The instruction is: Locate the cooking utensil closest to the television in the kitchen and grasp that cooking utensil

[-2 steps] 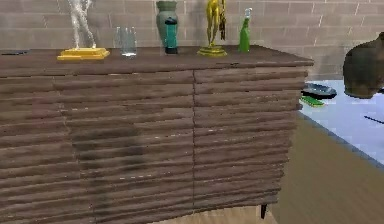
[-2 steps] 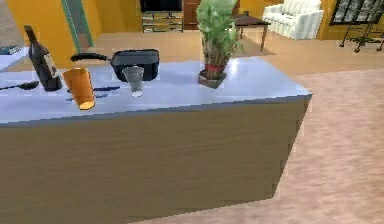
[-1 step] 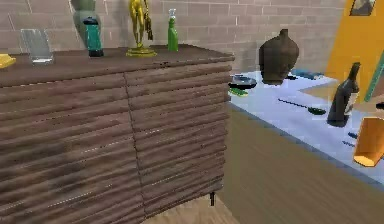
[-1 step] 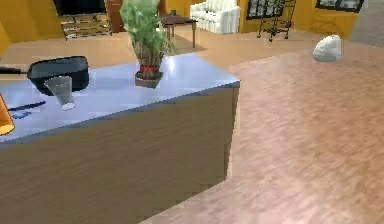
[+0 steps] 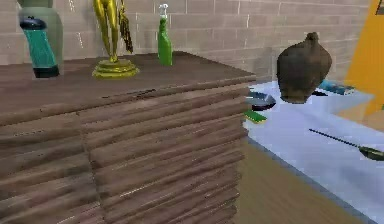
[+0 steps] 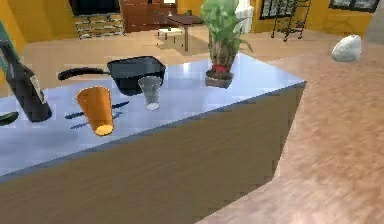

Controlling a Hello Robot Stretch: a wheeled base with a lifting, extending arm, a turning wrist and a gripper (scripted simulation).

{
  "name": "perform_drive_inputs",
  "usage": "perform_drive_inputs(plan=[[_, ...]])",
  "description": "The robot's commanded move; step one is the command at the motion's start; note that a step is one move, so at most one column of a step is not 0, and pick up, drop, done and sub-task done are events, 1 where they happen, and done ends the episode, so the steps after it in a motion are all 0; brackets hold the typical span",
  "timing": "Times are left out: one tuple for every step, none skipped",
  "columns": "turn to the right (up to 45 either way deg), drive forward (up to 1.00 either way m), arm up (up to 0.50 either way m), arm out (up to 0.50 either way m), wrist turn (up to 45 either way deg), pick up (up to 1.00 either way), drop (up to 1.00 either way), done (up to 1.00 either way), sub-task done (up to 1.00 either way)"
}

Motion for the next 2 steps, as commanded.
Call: perform_drive_inputs(plan=[[45.0,0.00,0.00,0.00,0.0,0.00,0.00,0.00,0.00],[45.0,0.00,0.00,0.00,0.0,0.00,0.00,0.00,0.00]])
